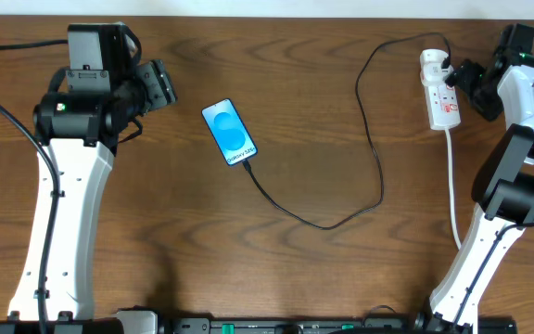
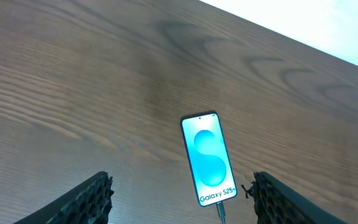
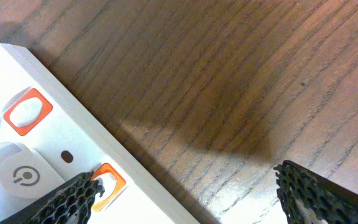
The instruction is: Plug charger to phone and switch on socket
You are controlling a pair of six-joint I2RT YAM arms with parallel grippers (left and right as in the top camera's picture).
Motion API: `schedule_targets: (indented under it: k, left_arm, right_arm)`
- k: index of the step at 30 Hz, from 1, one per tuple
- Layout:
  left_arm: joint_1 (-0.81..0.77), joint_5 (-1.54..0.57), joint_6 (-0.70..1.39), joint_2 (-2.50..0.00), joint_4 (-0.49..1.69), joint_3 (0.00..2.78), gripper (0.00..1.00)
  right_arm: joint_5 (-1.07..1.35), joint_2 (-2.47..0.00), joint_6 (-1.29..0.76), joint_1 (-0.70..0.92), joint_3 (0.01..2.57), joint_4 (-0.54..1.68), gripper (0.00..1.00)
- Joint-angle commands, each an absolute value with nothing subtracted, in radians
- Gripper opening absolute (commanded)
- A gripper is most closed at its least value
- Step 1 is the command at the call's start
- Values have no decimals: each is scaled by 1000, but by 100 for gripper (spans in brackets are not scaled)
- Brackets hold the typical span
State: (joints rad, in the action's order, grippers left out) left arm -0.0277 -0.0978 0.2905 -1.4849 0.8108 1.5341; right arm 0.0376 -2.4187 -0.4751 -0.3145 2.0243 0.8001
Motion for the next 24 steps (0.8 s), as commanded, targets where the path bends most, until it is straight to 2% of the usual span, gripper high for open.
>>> schedule_targets:
  k: [1, 24]
  left_arm:
    - [-23, -84, 281, -1496, 815, 1537, 73]
    - [-23, -84, 281, -1496, 815, 1537, 73]
  right_arm:
    - [194, -2449, -467, -212, 2008, 822, 93]
    - [190, -2449, -466, -147, 2008, 827, 93]
